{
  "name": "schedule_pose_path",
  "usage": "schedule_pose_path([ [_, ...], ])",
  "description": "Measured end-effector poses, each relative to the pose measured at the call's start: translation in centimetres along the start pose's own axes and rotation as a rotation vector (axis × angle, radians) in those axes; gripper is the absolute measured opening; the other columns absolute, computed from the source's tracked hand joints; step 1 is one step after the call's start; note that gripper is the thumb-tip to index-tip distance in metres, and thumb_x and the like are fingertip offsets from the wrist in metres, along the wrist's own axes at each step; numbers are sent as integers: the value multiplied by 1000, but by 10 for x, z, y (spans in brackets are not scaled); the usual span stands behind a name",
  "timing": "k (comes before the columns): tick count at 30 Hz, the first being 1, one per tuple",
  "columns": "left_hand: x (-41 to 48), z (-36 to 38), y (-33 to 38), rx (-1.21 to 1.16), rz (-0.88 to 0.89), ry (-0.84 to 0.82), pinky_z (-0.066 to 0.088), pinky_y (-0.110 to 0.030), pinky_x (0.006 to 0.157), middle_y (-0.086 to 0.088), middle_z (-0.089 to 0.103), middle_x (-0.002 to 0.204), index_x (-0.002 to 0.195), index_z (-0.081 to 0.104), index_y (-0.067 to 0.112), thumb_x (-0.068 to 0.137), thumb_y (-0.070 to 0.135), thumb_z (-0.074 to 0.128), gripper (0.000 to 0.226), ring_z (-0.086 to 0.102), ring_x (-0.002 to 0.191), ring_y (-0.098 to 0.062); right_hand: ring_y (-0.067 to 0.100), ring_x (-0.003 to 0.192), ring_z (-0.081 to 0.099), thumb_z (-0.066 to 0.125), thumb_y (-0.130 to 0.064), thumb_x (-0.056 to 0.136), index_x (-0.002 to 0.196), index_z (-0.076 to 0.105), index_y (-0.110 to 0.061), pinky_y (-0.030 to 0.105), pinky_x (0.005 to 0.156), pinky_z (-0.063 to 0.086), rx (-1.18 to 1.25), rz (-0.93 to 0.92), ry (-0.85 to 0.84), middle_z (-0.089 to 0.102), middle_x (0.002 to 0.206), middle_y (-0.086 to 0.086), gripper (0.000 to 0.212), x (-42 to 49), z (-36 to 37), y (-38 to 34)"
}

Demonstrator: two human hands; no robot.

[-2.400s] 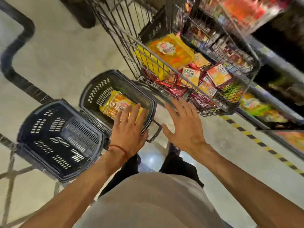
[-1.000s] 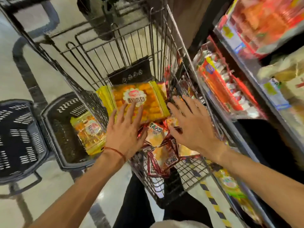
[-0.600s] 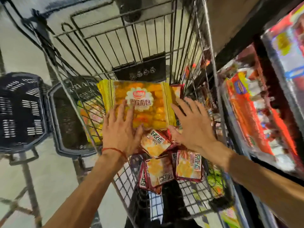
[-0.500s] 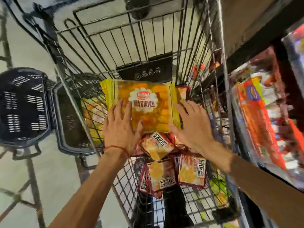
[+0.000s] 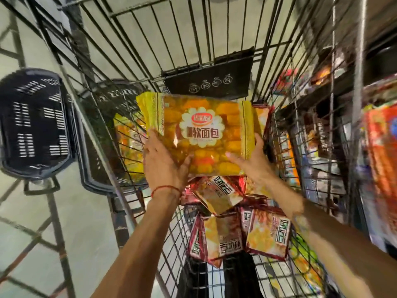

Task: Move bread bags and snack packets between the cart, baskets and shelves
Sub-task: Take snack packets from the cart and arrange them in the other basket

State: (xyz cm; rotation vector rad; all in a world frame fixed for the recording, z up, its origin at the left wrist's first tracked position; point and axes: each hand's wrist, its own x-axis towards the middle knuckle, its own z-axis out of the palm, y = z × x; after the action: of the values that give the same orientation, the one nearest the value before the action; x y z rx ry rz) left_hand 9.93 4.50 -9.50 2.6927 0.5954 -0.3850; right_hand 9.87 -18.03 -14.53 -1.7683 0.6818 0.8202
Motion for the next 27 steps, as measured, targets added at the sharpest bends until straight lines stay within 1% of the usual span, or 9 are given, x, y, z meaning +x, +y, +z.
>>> schedule_pose_path([
  [3, 1, 0, -1, -59, -43, -7, 35, -53, 119, -9, 38, 161, 162, 9, 16, 65, 52, 92, 133, 31, 149, -35, 27, 158, 21, 83, -40, 85, 167, -4, -24, 49, 126, 20, 33, 2, -11, 19, 173, 3, 121, -3, -2, -2],
  [10, -1, -10, 12, -263, -161, 7, 36, -39, 120, 0, 47, 154, 162, 23, 21, 51, 53, 95, 135, 44, 141, -18, 21, 141, 47, 93, -30, 76, 164, 19, -17, 41, 122, 35, 132, -80, 124, 49, 155, 2, 116, -29, -12, 6],
  [13, -13, -23, 22, -336, -168, 2, 32, -38, 121, 3, 53, 146, 161, 28, 22, 42, 65, 88, 139, 44, 129, -7, 16, 135, 50, 93, -31, 75, 162, 26, -16, 36, 117, 37, 180, -131, 169, 54, 147, -3, 111, -53, -20, 10],
  [18, -48, -57, 32, -443, -108, -86, 31, -26, 111, 2, 42, 155, 162, 22, 22, 45, 56, 88, 139, 38, 142, -16, -8, 112, 62, 94, -26, 74, 150, 43, -21, 35, 108, 48, 226, -194, 247, 65, 124, -18, 91, -110, -40, 8],
  [20, -63, -73, 32, -547, -112, -132, 25, -19, 108, 4, 35, 160, 162, 20, 21, 47, 50, 90, 138, 32, 146, -16, -2, 116, 65, 96, -31, 72, 147, 48, -24, 41, 109, 52, 223, -204, 251, 70, 125, -15, 89, -134, -45, 9],
  [22, -81, -90, 29, -548, -74, -134, 31, -25, 112, 1, 36, 160, 160, 25, 18, 48, 52, 91, 134, 35, 146, -19, -14, 111, 63, 96, -31, 73, 140, 52, -26, 25, 107, 50, 218, -216, 255, 68, 122, -20, 80, -160, -47, 10],
  [24, -99, -109, 21, -480, -11, -113, 43, -36, 105, 1, 50, 147, 155, 33, 18, 42, 66, 85, 133, 49, 133, -22, -25, 98, 60, 93, -20, 76, 136, 54, -25, 2, 84, 47, 222, -229, 304, 65, 115, -25, 72, -189, -45, 11],
  [26, -116, -126, 11, -489, 15, -129, 44, -31, 92, 8, 57, 129, 150, 38, 19, 42, 65, 85, 126, 51, 113, -13, -15, 95, 67, 94, -16, 74, 134, 58, -23, 1, 70, 48, 256, -231, 367, 71, 111, -17, 70, -220, -42, 17],
  [27, -123, -133, 5, -509, 34, -137, 43, -30, 92, 7, 56, 131, 148, 40, 19, 43, 63, 86, 123, 48, 112, -11, -14, 91, 68, 95, -17, 72, 132, 59, -23, 2, 67, 49, 263, -240, 394, 72, 109, -15, 70, -236, -39, 19],
])
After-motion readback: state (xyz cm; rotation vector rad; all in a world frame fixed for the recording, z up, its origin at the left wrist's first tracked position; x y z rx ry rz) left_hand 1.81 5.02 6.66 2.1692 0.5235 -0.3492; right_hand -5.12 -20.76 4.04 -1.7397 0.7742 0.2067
